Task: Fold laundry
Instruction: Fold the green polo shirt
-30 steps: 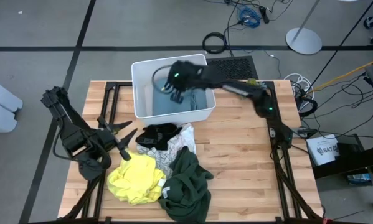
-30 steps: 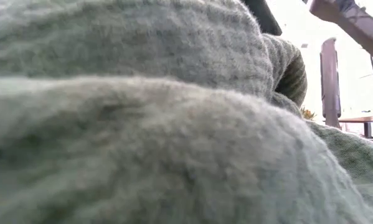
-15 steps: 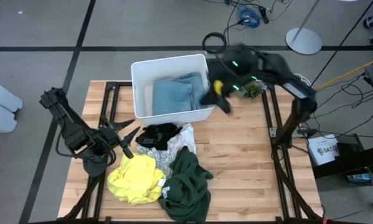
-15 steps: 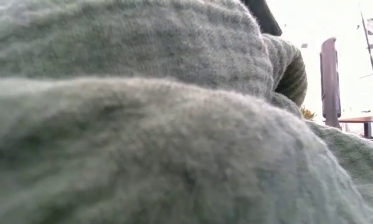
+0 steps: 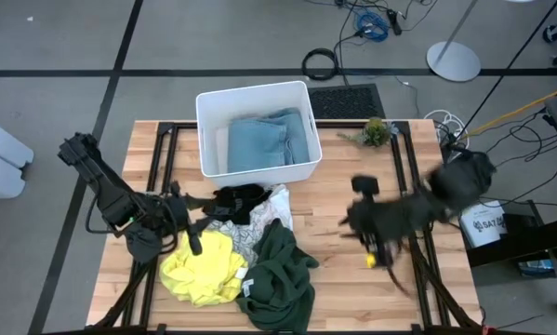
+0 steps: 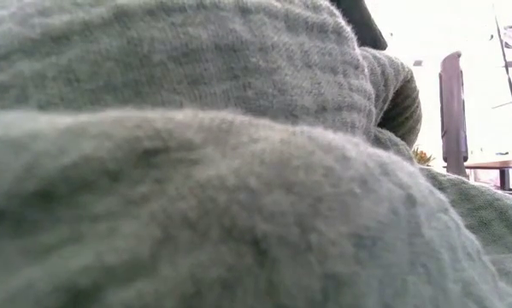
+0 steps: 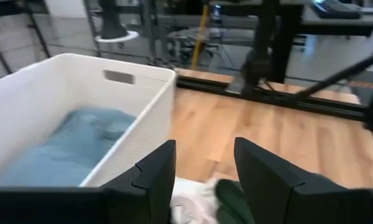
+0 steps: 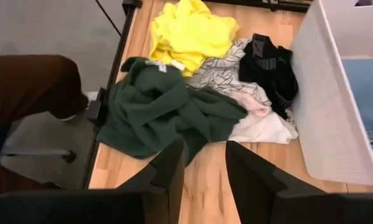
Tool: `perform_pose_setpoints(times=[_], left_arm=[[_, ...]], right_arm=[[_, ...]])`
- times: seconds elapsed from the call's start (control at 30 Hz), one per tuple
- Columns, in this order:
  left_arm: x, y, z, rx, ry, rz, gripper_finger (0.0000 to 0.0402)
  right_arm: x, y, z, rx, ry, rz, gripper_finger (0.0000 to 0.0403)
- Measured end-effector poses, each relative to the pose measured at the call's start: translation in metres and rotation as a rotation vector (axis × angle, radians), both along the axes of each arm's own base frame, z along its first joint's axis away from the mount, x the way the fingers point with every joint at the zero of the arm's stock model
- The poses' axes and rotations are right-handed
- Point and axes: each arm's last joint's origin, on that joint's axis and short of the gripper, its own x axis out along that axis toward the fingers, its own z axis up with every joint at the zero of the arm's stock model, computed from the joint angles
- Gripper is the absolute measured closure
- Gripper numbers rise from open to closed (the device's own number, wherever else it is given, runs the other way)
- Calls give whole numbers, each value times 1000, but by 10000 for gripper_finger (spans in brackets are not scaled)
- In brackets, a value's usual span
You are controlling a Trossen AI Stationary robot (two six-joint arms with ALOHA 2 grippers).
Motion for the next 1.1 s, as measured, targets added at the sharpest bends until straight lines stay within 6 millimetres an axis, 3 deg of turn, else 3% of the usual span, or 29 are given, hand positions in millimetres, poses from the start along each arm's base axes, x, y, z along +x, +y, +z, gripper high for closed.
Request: perform_pose_setpoints(times=[0.23,0.4,0.6,0.73,0.9,1.1], left_arm=[[22,-14,-6,7,57,-161,229],[43,-28,-14,20,105,-364,229],[66,-41,-32,15,157,-502,229],[82,-46,-47,-3,189,-526,229],[102,-54,-71,-22,242,-576,229],[120,-53,-91,-50,266,-566,229]], right_arm=[[-15,62,-45,-107,-18,-78,300],[-19,99,-101,-135,-61,-157,300],[-6,130,-176,0,-187,-191,300],[4,137,-212,79,-287,-147,300],[4,130,-248,79,-316,-130,300],[4,119,-271,103,-257,-136,300]])
